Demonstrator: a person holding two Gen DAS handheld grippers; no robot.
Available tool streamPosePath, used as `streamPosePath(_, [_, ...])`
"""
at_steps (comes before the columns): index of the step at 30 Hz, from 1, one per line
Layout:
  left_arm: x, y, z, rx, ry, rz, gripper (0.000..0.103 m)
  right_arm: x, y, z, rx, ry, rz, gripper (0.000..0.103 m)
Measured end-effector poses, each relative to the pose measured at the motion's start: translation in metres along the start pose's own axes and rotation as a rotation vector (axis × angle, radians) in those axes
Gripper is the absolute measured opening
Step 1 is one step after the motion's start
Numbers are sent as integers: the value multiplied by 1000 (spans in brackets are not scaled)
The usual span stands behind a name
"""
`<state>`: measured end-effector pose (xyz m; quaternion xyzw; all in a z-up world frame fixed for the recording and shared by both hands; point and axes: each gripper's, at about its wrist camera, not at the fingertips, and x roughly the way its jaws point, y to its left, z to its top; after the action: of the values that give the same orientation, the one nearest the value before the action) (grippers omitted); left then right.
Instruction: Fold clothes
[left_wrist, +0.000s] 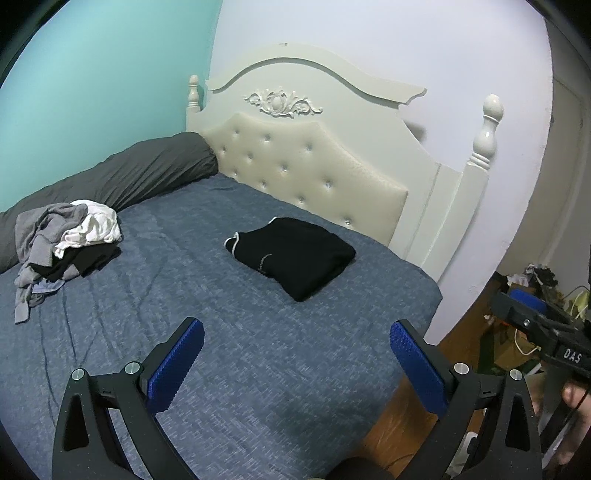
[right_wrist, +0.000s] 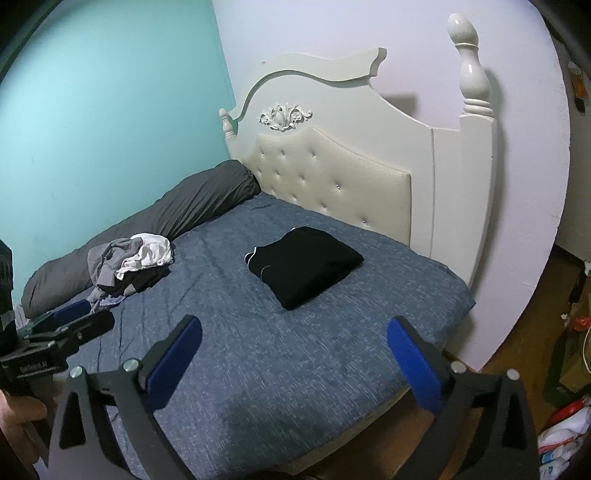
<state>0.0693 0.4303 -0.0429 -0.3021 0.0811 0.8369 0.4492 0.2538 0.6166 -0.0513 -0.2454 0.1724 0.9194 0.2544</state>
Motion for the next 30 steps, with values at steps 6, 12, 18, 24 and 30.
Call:
streamPosePath(6, [-4, 1, -5, -1, 4, -4, 103, -3, 1, -6, 8, 4, -2, 102])
streamPosePath(12, [-6, -2, -9, -3, 3, -9, 103, -6, 0, -11, 19, 6, -4, 102])
streamPosePath(18, [-9, -3, -13, -2, -1, -26, 103, -9, -1, -12, 18, 1, -8, 102])
streamPosePath(24, [-12, -4, -15, 0, -2, -42, 103, -12, 1, -13, 14, -7, -9, 102])
streamPosePath(30, [-16, -6, -17, 15, -17, -25, 103, -13, 3, -15, 5, -11, -13, 102])
